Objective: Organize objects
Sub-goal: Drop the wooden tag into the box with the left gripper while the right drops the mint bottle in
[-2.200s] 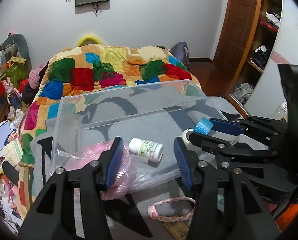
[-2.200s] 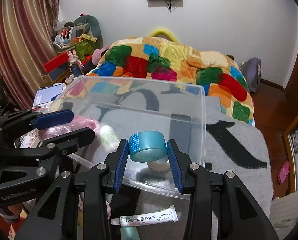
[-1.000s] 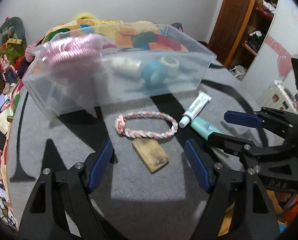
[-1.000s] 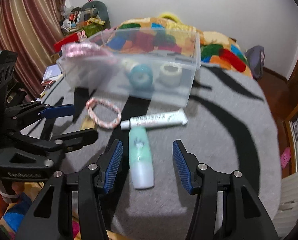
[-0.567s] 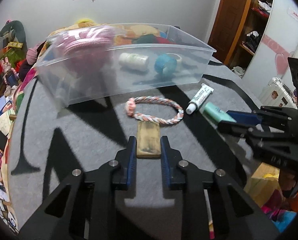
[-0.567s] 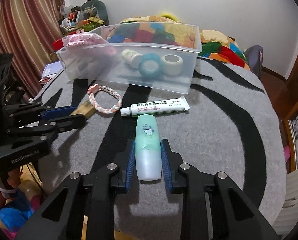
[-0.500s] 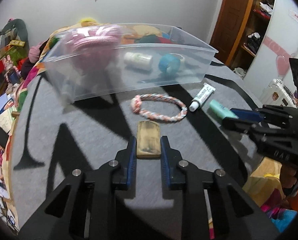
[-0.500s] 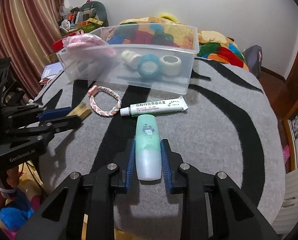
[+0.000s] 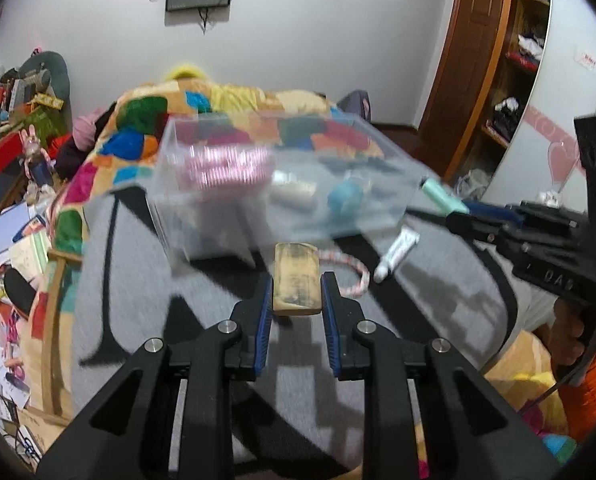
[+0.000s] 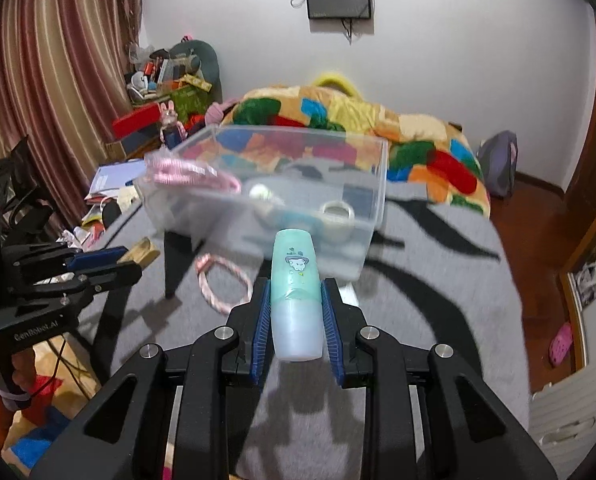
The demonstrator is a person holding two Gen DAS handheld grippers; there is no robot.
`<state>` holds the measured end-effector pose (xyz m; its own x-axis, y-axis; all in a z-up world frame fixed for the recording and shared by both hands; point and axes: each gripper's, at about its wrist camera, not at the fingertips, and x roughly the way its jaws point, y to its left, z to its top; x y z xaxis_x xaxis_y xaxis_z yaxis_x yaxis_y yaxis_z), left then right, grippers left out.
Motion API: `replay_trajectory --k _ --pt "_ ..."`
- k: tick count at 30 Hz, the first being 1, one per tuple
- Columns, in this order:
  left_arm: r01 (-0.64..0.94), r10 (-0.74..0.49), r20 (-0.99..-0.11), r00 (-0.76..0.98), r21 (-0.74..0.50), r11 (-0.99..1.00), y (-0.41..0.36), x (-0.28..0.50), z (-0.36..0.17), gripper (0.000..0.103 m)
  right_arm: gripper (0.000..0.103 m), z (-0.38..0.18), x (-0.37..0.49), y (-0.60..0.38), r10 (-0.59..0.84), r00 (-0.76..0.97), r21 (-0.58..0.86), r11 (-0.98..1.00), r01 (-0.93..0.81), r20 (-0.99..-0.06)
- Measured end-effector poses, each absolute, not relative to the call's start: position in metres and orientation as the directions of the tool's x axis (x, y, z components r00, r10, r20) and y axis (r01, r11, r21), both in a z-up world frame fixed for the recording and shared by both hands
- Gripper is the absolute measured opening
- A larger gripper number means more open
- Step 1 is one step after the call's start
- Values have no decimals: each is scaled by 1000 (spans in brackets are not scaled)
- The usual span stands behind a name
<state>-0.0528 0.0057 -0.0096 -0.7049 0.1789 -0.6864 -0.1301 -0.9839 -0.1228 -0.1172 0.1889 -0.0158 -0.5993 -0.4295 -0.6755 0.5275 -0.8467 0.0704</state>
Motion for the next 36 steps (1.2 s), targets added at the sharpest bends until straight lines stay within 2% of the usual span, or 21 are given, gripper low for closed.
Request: replay_trajectory --k 7,13,25,36 --pt "-133 175 -623 -763 -113 -985 5 -76 24 23 23 8 -138 183 -441 -638 74 -853 517 -631" --pt "-136 180 -626 -759 -117 -984 9 -109 28 23 23 20 -165 176 -420 -666 65 -870 489 -616" --pt "-136 169 -714 -680 -104 -985 21 -175 0 23 23 -8 -226 151 -374 -605 54 -876 479 -703" --pt "-154 182 -722 -668 -105 -982 24 -176 0 24 24 -33 -235 133 -355 -552 38 -863 503 -755"
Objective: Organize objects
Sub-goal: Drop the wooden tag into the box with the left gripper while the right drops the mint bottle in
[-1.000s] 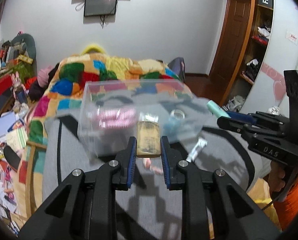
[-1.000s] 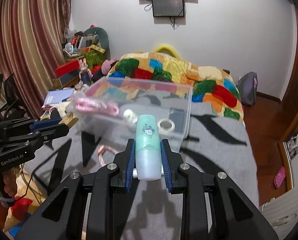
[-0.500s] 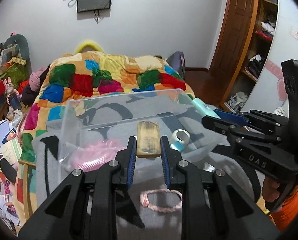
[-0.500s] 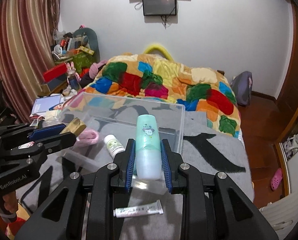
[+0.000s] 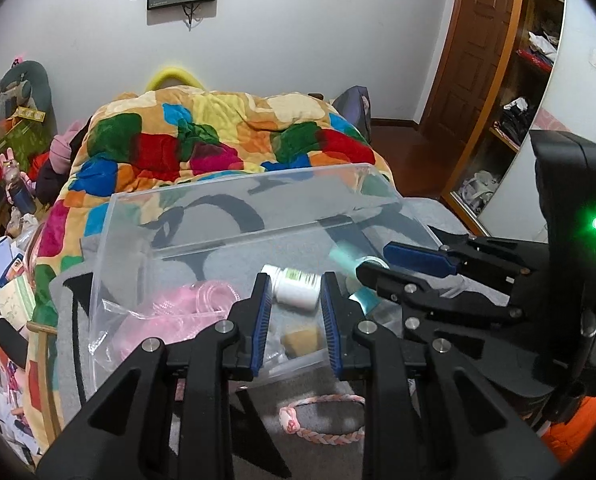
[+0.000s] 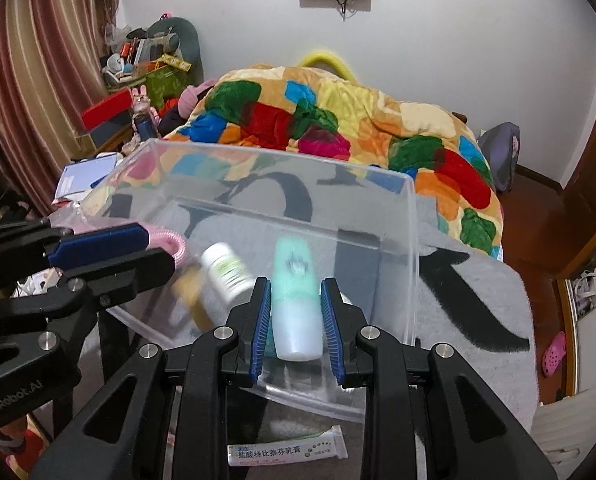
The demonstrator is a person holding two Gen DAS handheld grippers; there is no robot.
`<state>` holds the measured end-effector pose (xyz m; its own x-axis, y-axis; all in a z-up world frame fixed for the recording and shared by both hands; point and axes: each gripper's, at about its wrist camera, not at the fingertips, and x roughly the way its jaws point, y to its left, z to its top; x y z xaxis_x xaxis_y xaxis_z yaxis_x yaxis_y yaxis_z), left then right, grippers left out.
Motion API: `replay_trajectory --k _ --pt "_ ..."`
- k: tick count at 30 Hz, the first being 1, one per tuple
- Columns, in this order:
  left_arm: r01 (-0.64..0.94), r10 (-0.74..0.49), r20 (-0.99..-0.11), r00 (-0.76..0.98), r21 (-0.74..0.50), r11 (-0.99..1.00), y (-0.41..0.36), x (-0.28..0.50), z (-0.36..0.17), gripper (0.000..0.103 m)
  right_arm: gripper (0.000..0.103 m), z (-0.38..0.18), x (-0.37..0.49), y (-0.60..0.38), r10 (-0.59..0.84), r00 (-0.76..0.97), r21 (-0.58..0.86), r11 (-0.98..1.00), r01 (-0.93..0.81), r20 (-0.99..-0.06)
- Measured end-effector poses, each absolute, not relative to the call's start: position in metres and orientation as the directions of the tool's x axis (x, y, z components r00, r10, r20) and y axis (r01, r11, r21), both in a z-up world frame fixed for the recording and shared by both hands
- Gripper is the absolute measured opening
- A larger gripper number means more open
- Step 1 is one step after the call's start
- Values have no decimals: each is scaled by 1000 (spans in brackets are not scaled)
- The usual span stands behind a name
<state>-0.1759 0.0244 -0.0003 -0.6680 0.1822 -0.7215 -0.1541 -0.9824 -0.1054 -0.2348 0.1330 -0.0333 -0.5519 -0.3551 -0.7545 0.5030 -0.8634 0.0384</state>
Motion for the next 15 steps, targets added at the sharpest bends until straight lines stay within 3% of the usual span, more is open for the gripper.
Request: replay_trajectory --k 5,15 --pt "-167 200 -703 -683 -116 -979 25 -165 11 24 36 -22 -219 138 -359 -578 11 -855 518 -733" --pt "-211 226 -646 -729 -101 -972 27 -123 39 38 38 2 -179 158 -400 -602 6 -836 548 -691"
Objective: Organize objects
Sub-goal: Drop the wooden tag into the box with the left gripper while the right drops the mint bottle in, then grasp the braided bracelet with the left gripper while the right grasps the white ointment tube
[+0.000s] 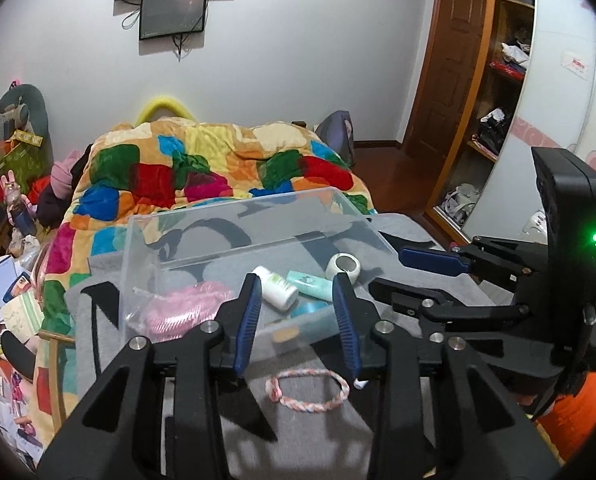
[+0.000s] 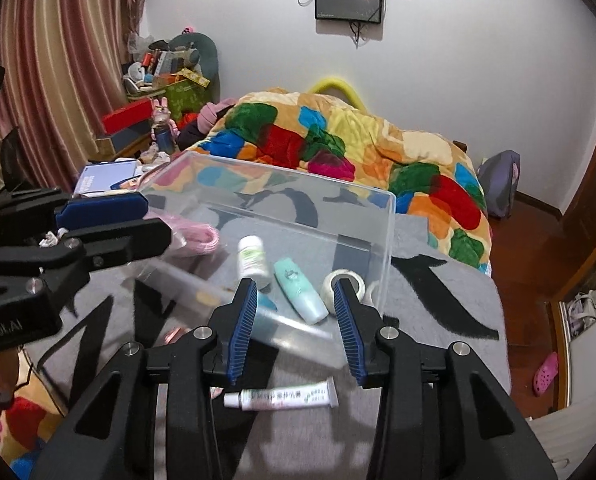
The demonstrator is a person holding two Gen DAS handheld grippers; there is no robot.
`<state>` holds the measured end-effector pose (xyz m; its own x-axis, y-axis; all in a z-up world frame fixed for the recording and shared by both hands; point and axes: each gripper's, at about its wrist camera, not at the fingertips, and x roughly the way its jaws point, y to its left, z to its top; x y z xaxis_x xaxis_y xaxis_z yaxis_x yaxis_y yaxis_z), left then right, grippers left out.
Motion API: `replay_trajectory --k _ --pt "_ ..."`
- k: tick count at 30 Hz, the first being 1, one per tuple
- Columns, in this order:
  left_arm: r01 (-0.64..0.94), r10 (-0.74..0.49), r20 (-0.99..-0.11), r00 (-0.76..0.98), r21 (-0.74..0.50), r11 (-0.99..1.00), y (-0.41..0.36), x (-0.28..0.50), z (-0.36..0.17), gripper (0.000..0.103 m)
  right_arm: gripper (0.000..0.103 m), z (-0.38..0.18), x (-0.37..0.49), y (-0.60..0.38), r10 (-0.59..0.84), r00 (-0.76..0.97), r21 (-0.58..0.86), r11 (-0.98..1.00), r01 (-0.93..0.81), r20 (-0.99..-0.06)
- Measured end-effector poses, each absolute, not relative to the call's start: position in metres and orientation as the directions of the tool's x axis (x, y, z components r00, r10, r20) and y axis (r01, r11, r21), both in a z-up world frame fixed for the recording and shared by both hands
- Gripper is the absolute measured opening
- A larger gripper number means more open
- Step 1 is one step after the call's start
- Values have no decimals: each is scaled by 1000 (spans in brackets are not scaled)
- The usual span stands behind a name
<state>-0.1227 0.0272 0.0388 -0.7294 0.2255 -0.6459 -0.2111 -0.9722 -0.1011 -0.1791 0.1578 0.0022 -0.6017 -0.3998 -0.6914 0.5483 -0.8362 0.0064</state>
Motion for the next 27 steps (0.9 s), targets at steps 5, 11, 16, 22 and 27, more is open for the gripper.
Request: replay_trajectory --k 5,11,16,22,27 --pt "-210 226 -653 -723 -104 -972 21 -104 33 41 45 -2 -159 168 -403 -596 -1 -828 561 -695" --pt "-191 202 -704 -681 -95 -977 17 -95 2 41 46 -30 -150 177 -370 -552 26 -847 532 -747" --pt "-156 189 -761 -621 -116 -981 13 -102 -32 41 46 -59 -156 178 -378 -468 116 -860 497 -799" --pt "-134 184 -788 -587 -130 -982 14 -116 -55 41 46 -77 -174 182 -402 -424 244 -892 380 -811" --pt "-127 165 -807 -567 -113 -985 18 -132 -69 41 50 -83 -184 174 -408 -421 287 -902 321 -810"
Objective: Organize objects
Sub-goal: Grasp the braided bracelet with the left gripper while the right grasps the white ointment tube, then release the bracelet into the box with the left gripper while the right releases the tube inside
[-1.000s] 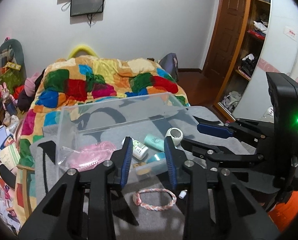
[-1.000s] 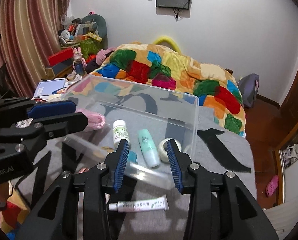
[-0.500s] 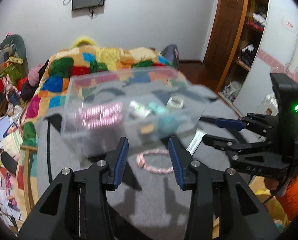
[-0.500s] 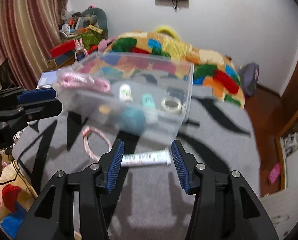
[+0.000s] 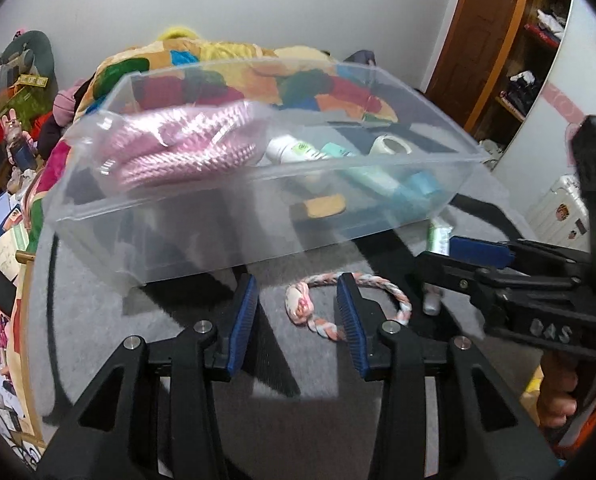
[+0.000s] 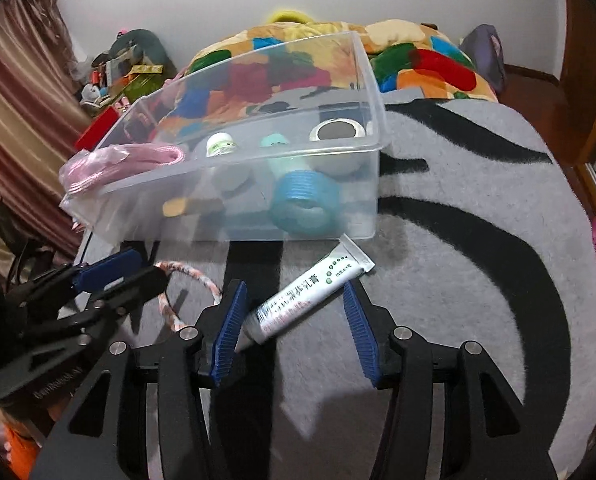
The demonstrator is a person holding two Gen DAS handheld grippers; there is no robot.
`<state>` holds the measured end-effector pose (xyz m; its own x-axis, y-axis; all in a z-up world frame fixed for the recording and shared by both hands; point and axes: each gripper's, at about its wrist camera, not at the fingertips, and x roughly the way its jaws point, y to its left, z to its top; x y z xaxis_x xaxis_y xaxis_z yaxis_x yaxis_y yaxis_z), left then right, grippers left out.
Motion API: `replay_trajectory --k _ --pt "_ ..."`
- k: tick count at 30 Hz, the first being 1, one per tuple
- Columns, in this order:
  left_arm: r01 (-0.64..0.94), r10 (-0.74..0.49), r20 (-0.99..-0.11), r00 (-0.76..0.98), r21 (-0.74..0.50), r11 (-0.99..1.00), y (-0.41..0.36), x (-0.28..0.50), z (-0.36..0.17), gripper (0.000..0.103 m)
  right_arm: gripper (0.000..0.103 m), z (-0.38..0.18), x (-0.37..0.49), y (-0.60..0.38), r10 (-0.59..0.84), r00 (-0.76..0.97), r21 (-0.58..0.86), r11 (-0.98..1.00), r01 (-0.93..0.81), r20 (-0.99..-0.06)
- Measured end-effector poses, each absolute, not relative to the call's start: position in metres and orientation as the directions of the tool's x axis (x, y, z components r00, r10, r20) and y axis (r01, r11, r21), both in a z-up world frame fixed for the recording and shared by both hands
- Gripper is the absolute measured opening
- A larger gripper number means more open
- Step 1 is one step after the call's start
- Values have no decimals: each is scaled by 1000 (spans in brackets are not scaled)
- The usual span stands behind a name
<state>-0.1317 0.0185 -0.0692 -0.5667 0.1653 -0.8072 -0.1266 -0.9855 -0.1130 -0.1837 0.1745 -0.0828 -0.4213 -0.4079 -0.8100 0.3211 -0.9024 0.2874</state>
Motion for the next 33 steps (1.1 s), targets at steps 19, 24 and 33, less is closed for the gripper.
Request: replay_trajectory --k 19,24,33 --pt "-157 185 -760 -623 -110 -981 22 -96 -59 11 15 -79 -142 198 -340 -509 157 -916 368 -791" --pt "-151 190 -712 -676 -118 -981 16 -88 -32 11 15 -57 -137 209 -370 -543 186 -913 363 -754" --pt "-135 168 -640 -750 -101 -986 11 -105 13 11 15 -4 -143 195 -409 -633 162 -897 412 -657"
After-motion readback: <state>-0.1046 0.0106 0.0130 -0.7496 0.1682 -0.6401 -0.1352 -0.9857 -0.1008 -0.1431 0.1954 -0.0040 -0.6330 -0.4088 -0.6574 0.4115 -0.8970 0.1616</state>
